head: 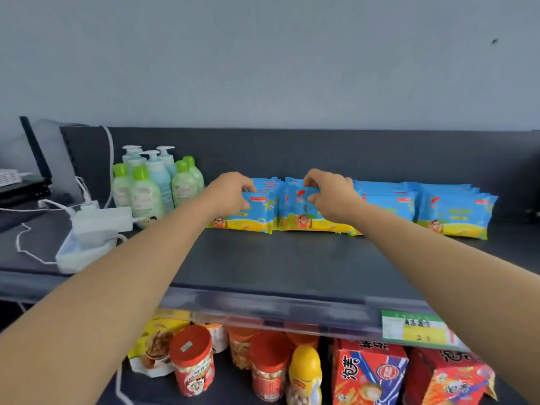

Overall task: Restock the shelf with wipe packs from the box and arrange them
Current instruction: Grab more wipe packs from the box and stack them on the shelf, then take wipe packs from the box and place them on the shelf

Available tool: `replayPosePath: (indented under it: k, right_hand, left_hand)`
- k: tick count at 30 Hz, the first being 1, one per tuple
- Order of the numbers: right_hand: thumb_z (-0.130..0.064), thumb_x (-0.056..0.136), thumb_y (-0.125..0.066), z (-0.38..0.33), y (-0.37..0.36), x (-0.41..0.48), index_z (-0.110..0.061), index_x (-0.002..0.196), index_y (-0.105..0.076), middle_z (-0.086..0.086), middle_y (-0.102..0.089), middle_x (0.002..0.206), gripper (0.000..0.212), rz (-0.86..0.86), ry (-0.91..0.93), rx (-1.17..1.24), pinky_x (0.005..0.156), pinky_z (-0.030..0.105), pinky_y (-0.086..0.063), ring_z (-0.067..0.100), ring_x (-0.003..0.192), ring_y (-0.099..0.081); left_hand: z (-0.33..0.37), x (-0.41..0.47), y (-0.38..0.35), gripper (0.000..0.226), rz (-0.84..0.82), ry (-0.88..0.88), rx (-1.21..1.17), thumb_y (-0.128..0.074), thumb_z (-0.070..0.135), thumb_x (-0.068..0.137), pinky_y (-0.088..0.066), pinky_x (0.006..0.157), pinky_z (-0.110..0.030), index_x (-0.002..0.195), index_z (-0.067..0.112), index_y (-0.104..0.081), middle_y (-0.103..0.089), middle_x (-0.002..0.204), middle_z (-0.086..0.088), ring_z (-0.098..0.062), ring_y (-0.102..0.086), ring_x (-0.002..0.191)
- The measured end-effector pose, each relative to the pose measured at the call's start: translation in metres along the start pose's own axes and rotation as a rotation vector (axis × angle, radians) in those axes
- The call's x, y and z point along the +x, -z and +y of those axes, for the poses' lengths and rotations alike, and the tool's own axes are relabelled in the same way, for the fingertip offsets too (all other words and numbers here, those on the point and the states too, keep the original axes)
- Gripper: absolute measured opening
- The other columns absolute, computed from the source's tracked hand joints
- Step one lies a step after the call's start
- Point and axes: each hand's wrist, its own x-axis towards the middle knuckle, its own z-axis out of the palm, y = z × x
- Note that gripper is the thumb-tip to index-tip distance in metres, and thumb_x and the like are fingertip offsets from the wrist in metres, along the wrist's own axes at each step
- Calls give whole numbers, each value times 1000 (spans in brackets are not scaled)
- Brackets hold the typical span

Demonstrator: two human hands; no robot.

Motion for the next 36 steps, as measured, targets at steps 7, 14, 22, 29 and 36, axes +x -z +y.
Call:
replayPosePath:
  k: [7,14,22,29,36]
  right_hand:
    - [-5,92,-53,2,-22,18,-16,117,-55,9,-53,118,28,-97,18,48,83,33,-39,23,89,-46]
    - [-9,91,-57,6,-35,25,-17,120,-56,6,-52,116,30,-73,49,71,83,32,-41,24,103,-49]
    - [-9,87,-55,12,-37,15,-22,131,-41,4,-46,128,48,-5,143,-329,98,36,-28,25,115,-37]
    - [-11,87,-58,16,-39,16,-23,133,-40,3,-42,128,50,25,142,-377,100,35,-29,24,116,-37]
    - [-9,86,-56,14,-41,10,-20,135,-38,5,-41,131,53,51,136,-375,101,36,-30,26,119,-37]
  left_hand:
    - [-15,20,-18,41,-49,-68,13,-64,9,86,-44,99,-36,127,14,-58,-55,130,-5,-23,-53,117]
    - [-25,24,-26,39,14,-83,-23,-67,10,84,-47,87,-38,121,19,-58,-51,121,-3,-26,-53,110]
    - [-28,27,-35,36,56,-151,72,-70,9,80,-40,94,-36,111,14,-51,-52,118,-2,-23,-49,110]
    - [-31,30,-38,41,85,-201,50,-71,12,81,-41,94,-31,119,12,-54,-49,116,-2,-18,-47,110]
    - [-28,27,-40,40,102,-227,27,-68,11,84,-37,99,-30,122,11,-53,-48,121,-3,-18,-43,118]
